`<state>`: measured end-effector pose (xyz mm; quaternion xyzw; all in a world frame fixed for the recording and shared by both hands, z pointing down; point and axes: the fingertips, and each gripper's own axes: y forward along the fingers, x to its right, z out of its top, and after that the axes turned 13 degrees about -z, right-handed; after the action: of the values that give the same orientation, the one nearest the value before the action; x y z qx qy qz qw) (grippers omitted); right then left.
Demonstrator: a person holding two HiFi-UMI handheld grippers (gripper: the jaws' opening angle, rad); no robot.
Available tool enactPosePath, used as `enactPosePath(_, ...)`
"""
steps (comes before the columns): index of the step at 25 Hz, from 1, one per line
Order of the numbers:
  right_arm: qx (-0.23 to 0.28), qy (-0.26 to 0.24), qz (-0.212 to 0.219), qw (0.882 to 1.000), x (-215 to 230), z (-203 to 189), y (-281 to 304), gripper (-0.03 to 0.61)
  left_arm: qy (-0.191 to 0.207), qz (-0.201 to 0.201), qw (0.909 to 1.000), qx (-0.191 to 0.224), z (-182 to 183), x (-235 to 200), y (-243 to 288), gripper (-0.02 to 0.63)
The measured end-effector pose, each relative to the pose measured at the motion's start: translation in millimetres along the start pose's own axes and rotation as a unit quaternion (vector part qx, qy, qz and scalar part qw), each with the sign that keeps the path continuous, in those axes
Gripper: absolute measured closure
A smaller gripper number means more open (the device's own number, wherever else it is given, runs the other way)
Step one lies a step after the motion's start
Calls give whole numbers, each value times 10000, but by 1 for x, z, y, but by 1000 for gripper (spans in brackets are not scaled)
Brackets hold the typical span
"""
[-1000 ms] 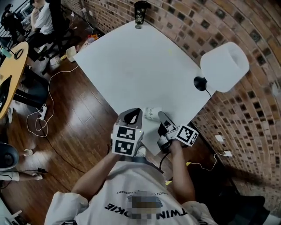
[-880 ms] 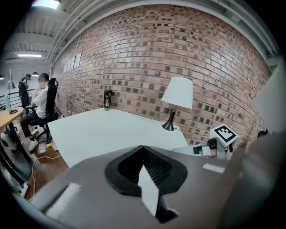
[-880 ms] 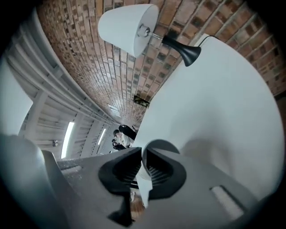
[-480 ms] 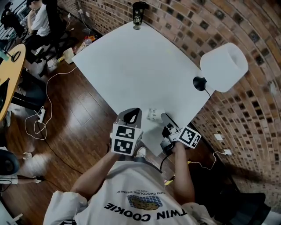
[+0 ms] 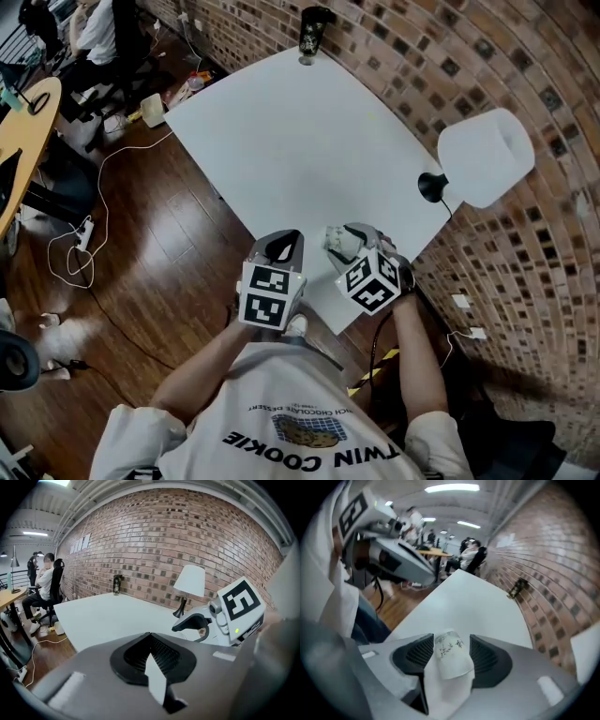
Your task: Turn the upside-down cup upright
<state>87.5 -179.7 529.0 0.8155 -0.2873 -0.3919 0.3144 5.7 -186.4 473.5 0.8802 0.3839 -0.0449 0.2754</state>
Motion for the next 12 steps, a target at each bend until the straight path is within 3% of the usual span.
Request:
enactPosePath(3, -342, -1211, 227, 9918, -14, 3, 21, 334, -62, 63, 9999, 50, 1, -7, -7, 611)
enactPosePath(6, -693, -2119, 507, 9735, -25, -4, 36, 308, -136, 190, 9996, 147, 4, -18, -16, 611)
enactPosePath(9, -940, -2647, 459, 9586, -24, -9, 50, 304, -220, 312, 9990, 215, 3, -30, -25, 611)
enactPosePath(12, -1129, -2861, 535, 9500, -28, -14, 59, 304, -277, 381, 9986, 250, 1, -37, -31, 611)
